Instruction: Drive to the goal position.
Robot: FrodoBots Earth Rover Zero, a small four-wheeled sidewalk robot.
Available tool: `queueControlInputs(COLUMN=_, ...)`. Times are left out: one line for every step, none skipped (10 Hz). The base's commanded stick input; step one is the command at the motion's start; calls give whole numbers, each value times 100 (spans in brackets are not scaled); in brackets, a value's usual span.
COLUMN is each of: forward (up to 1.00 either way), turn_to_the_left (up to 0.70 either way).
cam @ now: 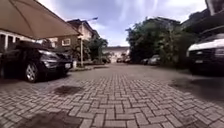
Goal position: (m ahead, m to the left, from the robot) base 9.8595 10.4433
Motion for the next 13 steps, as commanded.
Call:
queueControlInputs(forward=69, turn_to_the_left=3)
queueControlInputs(forward=69, turn_to_the_left=3)
queueControlInputs(forward=69, turn_to_the_left=3)
queueControlInputs(forward=69, turn_to_the_left=3)
queueControlInputs(forward=69, turn_to_the_left=3)
queueControlInputs(forward=69, turn_to_the_left=1)
queueControlInputs(forward=69, turn_to_the_left=-35)
queueControlInputs(forward=69, turn_to_the_left=-35)
queueControlInputs(forward=69, turn_to_the_left=-14)
queueControlInputs(forward=69, turn_to_the_left=3)
queueControlInputs(forward=69, turn_to_the_left=3)
queueControlInputs(forward=69, turn_to_the_left=3)
queueControlInputs(forward=69, turn_to_the_left=3)
